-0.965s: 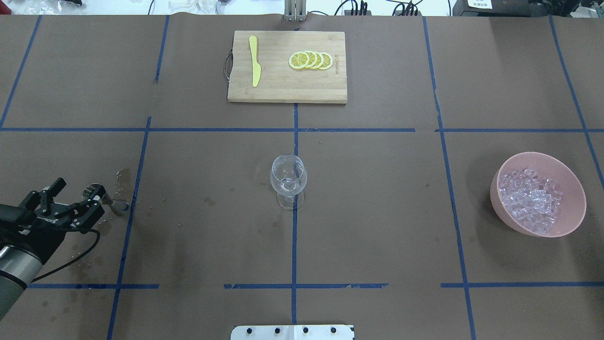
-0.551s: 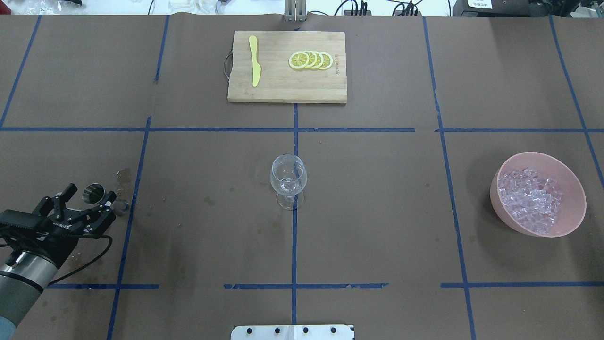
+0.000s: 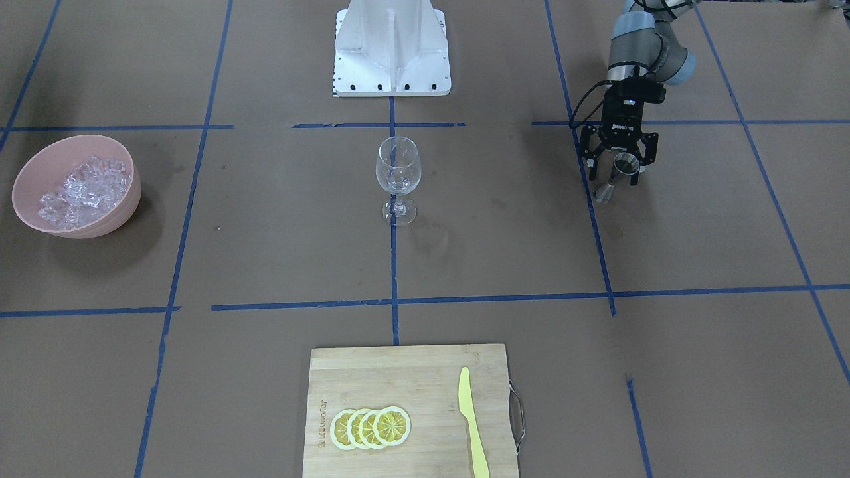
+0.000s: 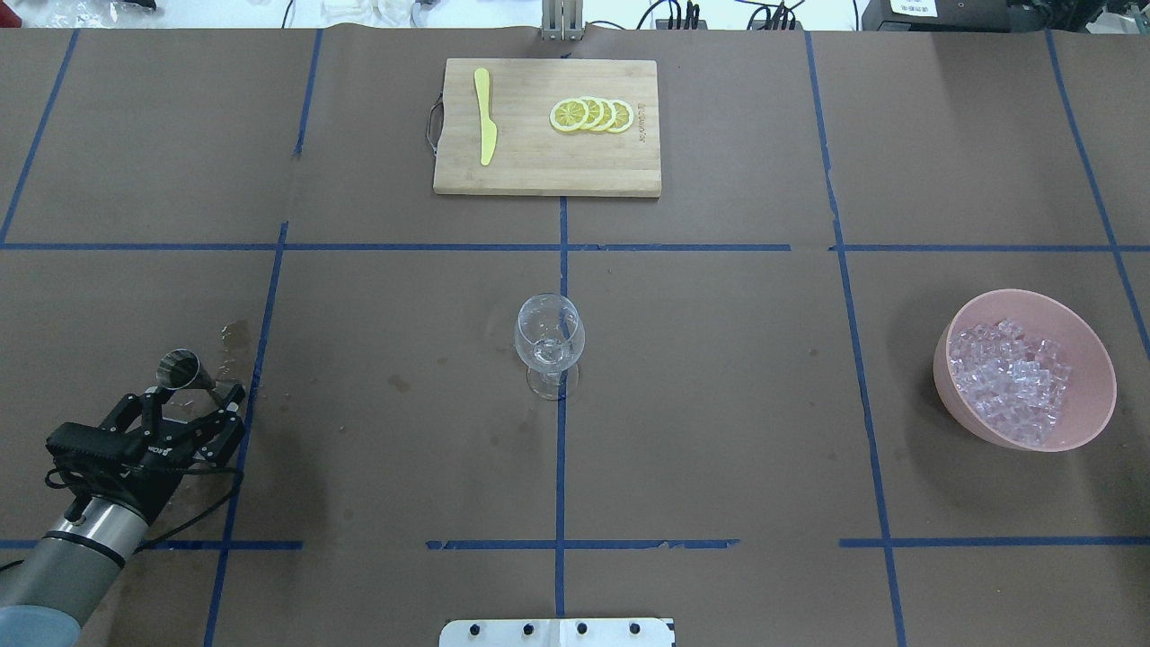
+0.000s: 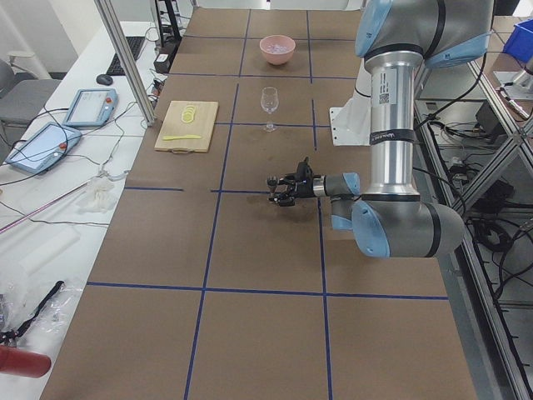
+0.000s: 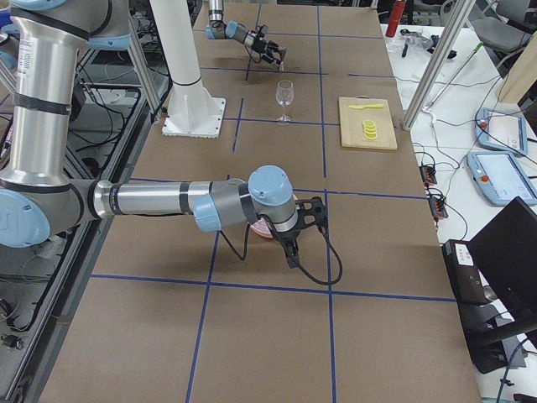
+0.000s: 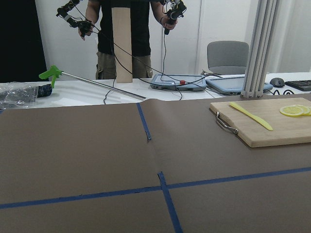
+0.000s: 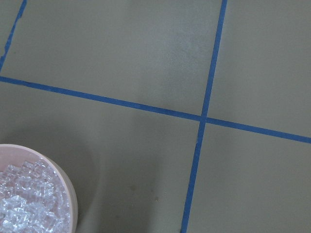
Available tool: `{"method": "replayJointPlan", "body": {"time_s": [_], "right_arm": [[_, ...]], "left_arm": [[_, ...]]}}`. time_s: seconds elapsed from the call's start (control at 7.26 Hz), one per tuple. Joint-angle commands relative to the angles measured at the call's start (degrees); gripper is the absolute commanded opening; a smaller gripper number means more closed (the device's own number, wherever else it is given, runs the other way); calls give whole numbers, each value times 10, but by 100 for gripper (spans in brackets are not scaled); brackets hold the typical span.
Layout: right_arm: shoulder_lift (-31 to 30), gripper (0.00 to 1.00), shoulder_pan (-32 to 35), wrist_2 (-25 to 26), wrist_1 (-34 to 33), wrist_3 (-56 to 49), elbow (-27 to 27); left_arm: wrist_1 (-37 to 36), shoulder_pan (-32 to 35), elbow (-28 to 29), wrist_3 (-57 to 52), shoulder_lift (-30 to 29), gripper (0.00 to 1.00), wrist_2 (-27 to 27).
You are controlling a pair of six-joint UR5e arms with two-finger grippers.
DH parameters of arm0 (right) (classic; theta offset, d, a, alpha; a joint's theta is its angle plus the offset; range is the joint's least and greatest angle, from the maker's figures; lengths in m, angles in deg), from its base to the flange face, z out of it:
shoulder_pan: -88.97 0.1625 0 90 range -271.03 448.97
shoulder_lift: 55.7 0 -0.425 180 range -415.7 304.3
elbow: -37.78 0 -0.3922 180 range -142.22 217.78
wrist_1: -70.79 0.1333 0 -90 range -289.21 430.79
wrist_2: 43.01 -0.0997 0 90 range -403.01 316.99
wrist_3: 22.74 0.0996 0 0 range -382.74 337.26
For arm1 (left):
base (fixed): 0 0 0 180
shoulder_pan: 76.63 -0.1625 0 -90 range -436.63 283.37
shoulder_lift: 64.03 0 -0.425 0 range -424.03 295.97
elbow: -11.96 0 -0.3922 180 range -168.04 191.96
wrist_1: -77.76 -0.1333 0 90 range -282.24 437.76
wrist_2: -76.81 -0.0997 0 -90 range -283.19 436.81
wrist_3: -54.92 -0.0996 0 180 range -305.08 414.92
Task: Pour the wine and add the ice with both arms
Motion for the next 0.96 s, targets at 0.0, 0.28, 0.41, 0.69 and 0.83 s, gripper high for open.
{"method": "replayJointPlan", "body": {"time_s": [0.0, 0.28, 0.41, 0.69, 0.83], "right_arm": [[0, 100, 0, 0, 0, 1, -1], [0, 100, 0, 0, 0, 1, -1], [0, 100, 0, 0, 0, 1, -1], [0, 100, 0, 0, 0, 0, -1], [0, 100, 0, 0, 0, 0, 0]], "left_arm": [[2, -1, 3, 3, -2, 43, -5], [5, -1, 3, 5, -2, 42, -9], [5, -1, 3, 5, -2, 42, -9], [5, -1, 4, 5, -2, 42, -10], [5, -1, 6, 5, -2, 31, -10]]}}
